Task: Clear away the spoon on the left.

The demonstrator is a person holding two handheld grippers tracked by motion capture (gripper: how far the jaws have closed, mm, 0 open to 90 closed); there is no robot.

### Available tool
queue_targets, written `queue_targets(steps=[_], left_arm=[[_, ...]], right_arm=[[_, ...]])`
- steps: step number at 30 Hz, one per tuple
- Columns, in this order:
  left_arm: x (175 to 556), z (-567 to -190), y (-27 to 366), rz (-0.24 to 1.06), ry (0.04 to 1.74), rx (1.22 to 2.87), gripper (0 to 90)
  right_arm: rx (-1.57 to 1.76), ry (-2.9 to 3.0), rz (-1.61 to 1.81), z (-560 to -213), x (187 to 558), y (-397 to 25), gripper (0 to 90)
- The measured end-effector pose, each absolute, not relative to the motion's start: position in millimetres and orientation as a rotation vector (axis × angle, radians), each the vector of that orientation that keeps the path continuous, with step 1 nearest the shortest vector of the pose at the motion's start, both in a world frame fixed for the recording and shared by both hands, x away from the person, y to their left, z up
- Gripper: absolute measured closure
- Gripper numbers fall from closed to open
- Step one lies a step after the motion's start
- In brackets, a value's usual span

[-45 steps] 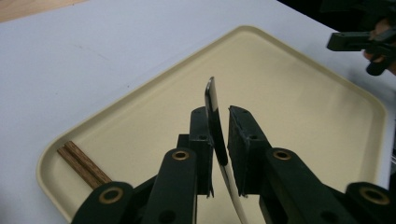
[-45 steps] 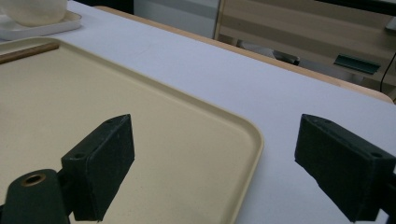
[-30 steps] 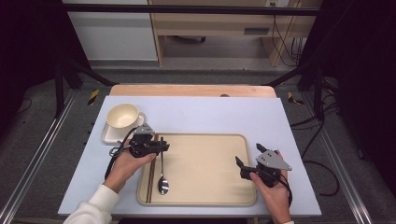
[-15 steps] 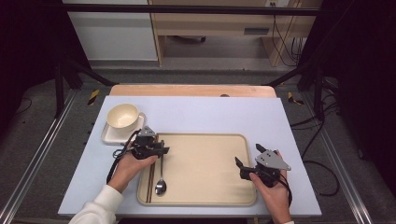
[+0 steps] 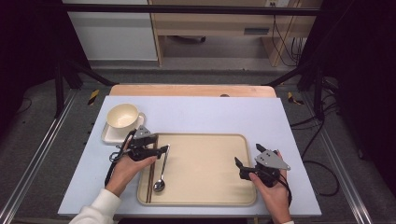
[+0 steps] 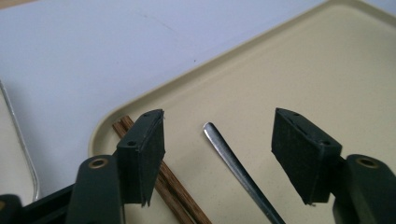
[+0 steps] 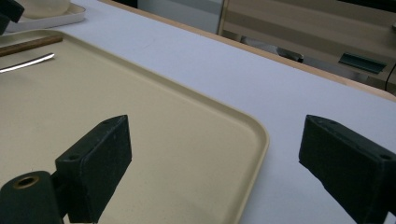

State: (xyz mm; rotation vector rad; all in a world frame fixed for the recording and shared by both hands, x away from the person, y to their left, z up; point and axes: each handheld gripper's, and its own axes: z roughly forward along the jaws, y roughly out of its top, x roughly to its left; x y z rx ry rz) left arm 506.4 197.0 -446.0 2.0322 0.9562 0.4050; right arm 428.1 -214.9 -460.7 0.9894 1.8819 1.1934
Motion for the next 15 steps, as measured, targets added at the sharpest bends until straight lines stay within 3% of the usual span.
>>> queue_targets(steps=[15], left_arm=[[495.5,-421.2,210.3,0.506,0.886,1.989,10.1]], right_arm=[[1.0,1.876,1.179,-461.5,429.1,-215.3,8.4]])
